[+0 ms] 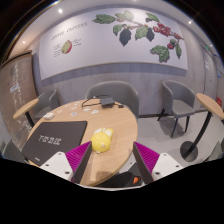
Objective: Arrange mouse
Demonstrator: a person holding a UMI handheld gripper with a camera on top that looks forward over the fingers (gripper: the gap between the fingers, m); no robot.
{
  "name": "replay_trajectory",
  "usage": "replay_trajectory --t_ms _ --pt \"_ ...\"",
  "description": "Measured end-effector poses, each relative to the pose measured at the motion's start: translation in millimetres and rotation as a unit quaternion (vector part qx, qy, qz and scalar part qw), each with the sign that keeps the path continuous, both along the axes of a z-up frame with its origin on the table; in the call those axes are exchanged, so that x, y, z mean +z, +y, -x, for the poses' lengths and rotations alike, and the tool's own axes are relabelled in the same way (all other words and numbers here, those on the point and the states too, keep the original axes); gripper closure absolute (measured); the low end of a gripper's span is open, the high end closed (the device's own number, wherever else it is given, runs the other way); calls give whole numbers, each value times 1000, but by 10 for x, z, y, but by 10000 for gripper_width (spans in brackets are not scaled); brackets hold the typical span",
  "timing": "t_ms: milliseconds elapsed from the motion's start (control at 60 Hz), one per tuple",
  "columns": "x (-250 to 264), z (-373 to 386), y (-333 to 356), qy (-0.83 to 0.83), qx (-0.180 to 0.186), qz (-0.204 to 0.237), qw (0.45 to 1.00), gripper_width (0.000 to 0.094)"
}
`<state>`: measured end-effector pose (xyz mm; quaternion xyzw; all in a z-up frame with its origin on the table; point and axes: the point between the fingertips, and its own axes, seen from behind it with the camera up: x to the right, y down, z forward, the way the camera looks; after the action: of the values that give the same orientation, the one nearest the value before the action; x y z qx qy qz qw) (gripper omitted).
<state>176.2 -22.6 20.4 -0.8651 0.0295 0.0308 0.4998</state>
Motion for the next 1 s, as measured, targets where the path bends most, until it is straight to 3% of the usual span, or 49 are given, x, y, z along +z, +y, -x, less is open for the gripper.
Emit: replay_trajectory --t_ms 233,267,317,367,483,617,733,800,1000 --pt "-354 371 571 -25 -3 24 999 108" --pt "-346 299 639 -43 -10 15 999 184" --pt "-359 276 709 -53 -23 7 998 388" --pt "-367 278 709 -34 -43 4 998 436" --pt "-331 266 682 -35 -51 -1 998 553" --pt "117 446 415 -23 -74 -40 996 559" --pt "761 1275 319 -16 -49 -104 993 558" --pt "842 1734 351 -32 -27 -121 992 561" --pt "-133 2397 512 -16 -3 -12 1000 562"
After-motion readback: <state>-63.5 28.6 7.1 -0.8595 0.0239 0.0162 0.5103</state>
